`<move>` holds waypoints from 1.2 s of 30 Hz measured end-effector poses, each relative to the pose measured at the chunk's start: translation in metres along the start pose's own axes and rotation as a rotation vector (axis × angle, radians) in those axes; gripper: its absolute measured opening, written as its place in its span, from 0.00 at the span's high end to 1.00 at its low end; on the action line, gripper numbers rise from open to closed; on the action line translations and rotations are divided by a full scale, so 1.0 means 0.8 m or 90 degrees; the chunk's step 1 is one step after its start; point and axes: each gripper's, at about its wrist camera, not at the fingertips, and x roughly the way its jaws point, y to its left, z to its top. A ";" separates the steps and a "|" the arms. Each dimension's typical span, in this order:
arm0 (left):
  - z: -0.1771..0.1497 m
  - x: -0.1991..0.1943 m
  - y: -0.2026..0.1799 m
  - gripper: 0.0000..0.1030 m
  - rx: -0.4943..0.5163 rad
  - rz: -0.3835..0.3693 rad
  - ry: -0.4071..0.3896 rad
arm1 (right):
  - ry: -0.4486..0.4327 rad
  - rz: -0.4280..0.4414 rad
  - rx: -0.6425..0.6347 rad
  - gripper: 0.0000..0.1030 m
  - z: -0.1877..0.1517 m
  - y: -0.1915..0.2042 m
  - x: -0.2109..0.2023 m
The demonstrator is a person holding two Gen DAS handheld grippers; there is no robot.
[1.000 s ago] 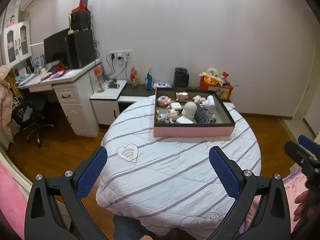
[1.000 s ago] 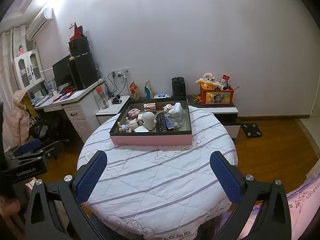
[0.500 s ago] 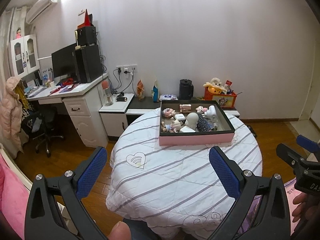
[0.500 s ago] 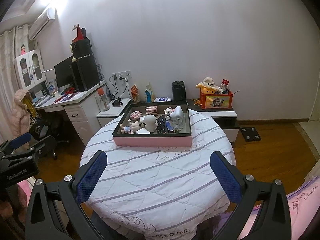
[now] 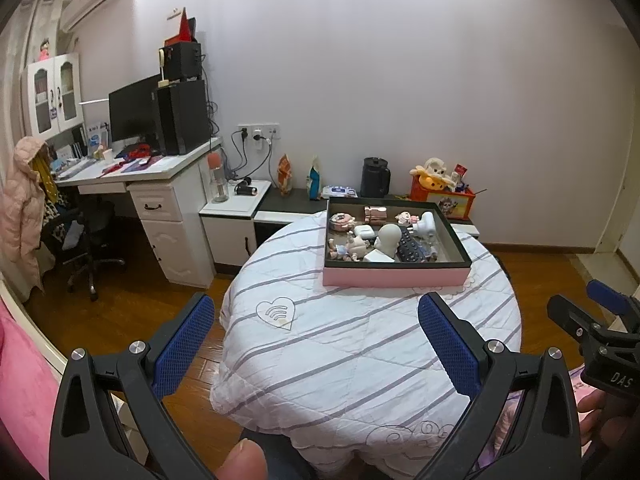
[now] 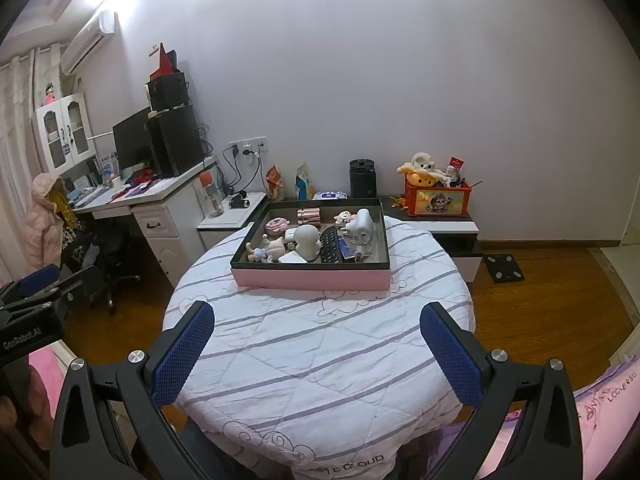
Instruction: Organize rigid objects
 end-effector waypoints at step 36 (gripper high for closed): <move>-0.004 0.009 0.004 0.00 0.007 -0.001 0.017 | 0.007 0.000 -0.003 0.00 0.001 0.002 0.006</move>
